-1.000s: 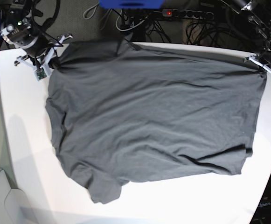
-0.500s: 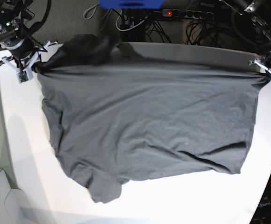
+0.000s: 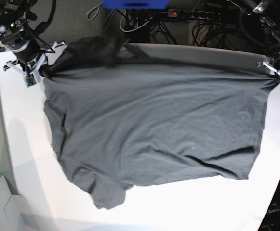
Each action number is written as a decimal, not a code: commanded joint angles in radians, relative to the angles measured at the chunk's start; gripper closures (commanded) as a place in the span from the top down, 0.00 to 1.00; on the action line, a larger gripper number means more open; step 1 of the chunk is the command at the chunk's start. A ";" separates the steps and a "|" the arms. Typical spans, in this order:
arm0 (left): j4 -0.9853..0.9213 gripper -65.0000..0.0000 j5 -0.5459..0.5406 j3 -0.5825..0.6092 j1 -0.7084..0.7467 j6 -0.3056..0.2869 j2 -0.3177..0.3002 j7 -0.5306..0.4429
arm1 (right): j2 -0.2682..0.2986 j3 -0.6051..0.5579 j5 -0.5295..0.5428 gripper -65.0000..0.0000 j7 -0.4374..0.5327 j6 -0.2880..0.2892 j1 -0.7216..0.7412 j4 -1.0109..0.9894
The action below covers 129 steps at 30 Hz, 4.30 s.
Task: Layout the t-shirt on the table in an organized manner, then fold the t-shirt properly
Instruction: 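Fold the held collar edge over toward the hem with both grippers, then release the folded edge with the right gripper and regrasp nearby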
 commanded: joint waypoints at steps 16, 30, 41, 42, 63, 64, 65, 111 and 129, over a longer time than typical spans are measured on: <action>0.021 0.01 0.009 -0.001 -0.099 0.011 -0.017 0.034 | 0.019 0.006 0.005 0.00 0.015 -0.009 0.103 0.020; -0.028 0.01 0.011 0.040 -0.178 0.011 -0.014 0.034 | 0.019 -0.034 0.000 0.00 0.016 -0.009 0.254 -0.042; -0.083 0.01 0.012 0.079 -0.231 0.011 -0.020 0.024 | 0.039 -0.057 0.000 0.00 0.019 -0.009 0.333 -0.178; -0.102 0.01 0.012 0.079 -0.244 0.011 -0.022 0.024 | 0.042 -0.063 0.000 0.00 0.019 -0.009 0.343 -0.187; -0.146 0.01 0.011 0.077 -0.313 0.011 -0.025 0.023 | 0.095 -0.138 -0.001 0.00 0.019 -0.009 0.534 -0.301; -0.151 0.01 0.011 0.076 -0.313 0.011 -0.025 0.023 | 0.095 -0.138 -0.001 0.00 0.019 -0.009 0.539 -0.301; -0.152 0.01 0.011 0.074 -0.313 0.011 -0.027 0.023 | 0.095 -0.138 -0.001 0.00 0.019 -0.009 0.539 -0.301; -0.214 0.86 0.003 0.071 -0.300 0.011 -0.093 0.021 | 0.146 -0.242 0.000 0.56 0.013 -0.009 0.564 -0.342; -0.266 0.92 0.003 0.080 -0.195 0.011 -0.053 -0.094 | 0.078 -0.249 0.000 0.56 0.018 -0.009 0.275 -0.209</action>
